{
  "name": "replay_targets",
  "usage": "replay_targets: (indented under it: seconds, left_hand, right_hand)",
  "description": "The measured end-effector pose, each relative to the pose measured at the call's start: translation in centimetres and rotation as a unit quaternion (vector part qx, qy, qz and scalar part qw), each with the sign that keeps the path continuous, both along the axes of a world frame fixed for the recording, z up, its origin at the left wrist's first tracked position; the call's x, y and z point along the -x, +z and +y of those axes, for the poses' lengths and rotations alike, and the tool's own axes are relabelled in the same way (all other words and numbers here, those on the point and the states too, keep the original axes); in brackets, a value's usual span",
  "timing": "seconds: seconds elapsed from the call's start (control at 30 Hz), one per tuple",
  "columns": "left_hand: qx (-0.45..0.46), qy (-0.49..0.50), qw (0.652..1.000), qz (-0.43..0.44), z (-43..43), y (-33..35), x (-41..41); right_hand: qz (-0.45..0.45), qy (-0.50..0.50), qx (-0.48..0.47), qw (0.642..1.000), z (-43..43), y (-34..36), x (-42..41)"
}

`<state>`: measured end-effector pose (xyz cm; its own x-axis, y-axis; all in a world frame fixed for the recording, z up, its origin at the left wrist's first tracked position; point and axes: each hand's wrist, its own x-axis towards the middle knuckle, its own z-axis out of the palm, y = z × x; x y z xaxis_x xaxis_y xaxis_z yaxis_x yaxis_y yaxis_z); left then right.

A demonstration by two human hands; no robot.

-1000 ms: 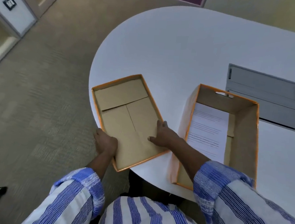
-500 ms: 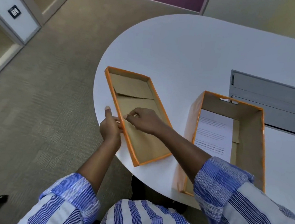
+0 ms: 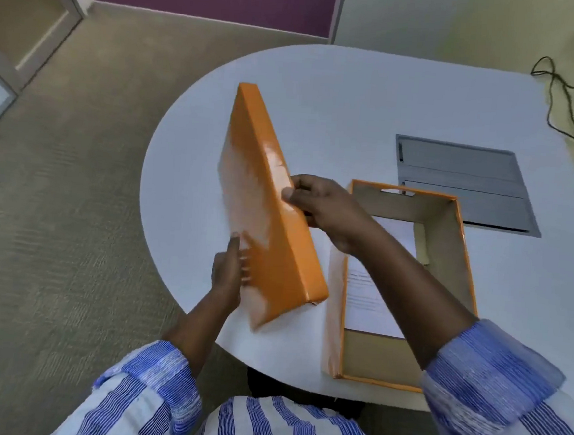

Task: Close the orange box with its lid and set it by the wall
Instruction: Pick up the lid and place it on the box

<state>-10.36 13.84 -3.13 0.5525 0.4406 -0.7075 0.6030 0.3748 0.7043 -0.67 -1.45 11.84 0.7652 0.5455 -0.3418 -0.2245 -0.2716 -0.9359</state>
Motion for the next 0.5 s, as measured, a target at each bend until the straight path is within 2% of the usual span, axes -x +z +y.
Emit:
replay_targets:
  seconds: [0.1, 0.23, 0.37, 0.5]
  left_hand:
    - [0.117, -0.021, 0.992, -0.032, -0.7, 0.5, 0.0]
    - [0.082, -0.106, 0.99, -0.053, -2.6, 1.5, -1.0]
    - [0.033, -0.185, 0.98, -0.066, -5.5, 2.5, -2.1]
    - [-0.036, -0.236, 0.968, -0.075, -8.8, 3.7, -2.7]
  right_hand:
    - [0.041, -0.05, -0.054, 0.996, -4.1, 1.0, -0.5]
    - [0.038, -0.143, -0.039, 0.988, -10.0, 1.1, -0.7]
    - [0.001, -0.248, 0.088, 0.965, -15.7, 0.5, -0.3]
    - [-0.026, -0.253, 0.22, 0.942, -20.4, -0.3, 0.9]
